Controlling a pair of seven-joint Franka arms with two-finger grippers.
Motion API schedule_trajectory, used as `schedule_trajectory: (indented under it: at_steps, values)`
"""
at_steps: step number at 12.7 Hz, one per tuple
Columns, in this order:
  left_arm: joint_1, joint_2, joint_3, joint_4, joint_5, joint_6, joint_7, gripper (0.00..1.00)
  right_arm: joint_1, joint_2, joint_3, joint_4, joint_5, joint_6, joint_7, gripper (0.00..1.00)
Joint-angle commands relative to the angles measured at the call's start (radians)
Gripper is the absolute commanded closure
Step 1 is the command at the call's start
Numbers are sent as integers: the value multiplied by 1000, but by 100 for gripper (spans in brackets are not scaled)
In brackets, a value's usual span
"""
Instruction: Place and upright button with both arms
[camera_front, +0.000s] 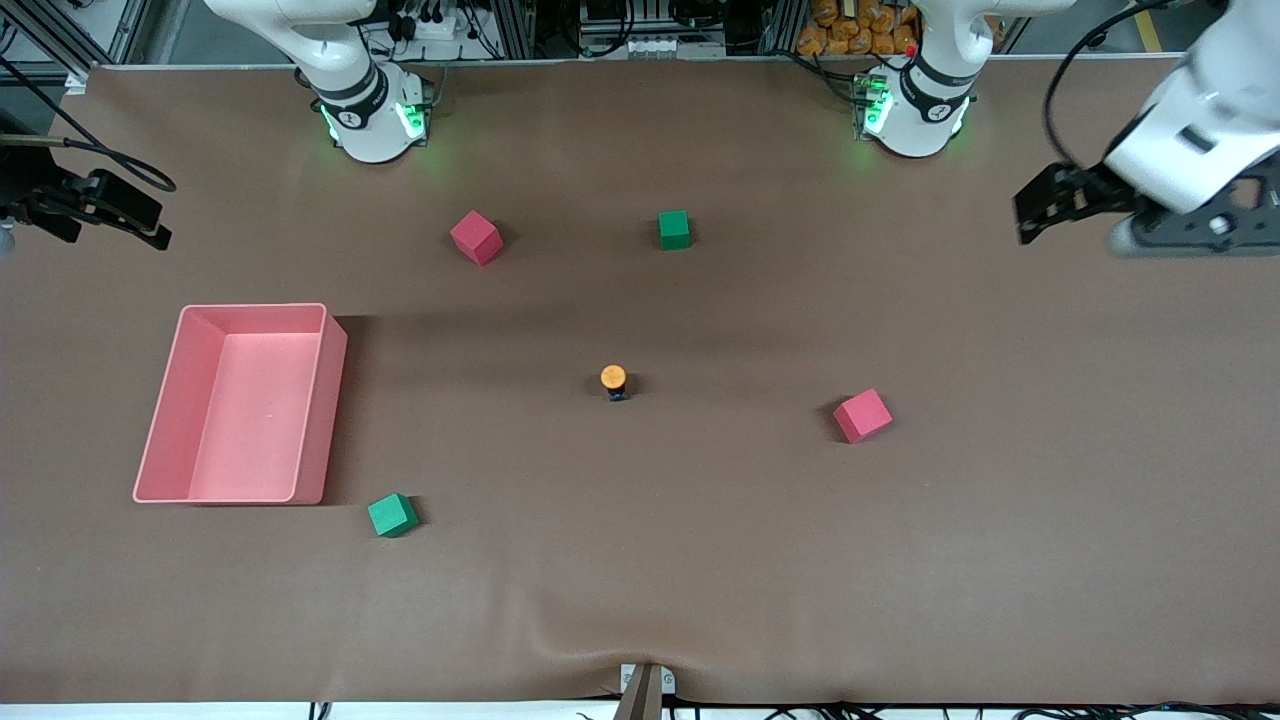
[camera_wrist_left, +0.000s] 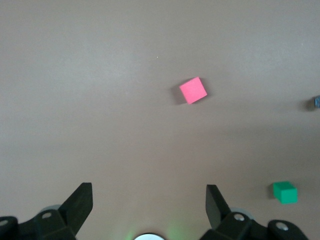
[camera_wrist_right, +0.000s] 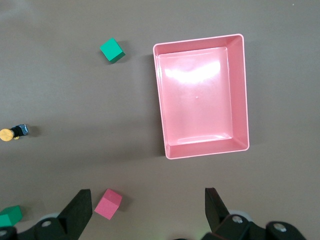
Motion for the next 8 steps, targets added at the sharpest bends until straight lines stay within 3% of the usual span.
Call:
schedule_trajectory:
  at_steps: [1,8]
  values:
    - [2,-58,51,-56,-41,-21,84,0,2,6,-1,16,-1,-13,-8,0]
    - [2,-131,43,-161,-24,-10,73,0,2,6,-1,16,-1,-13,-8,0]
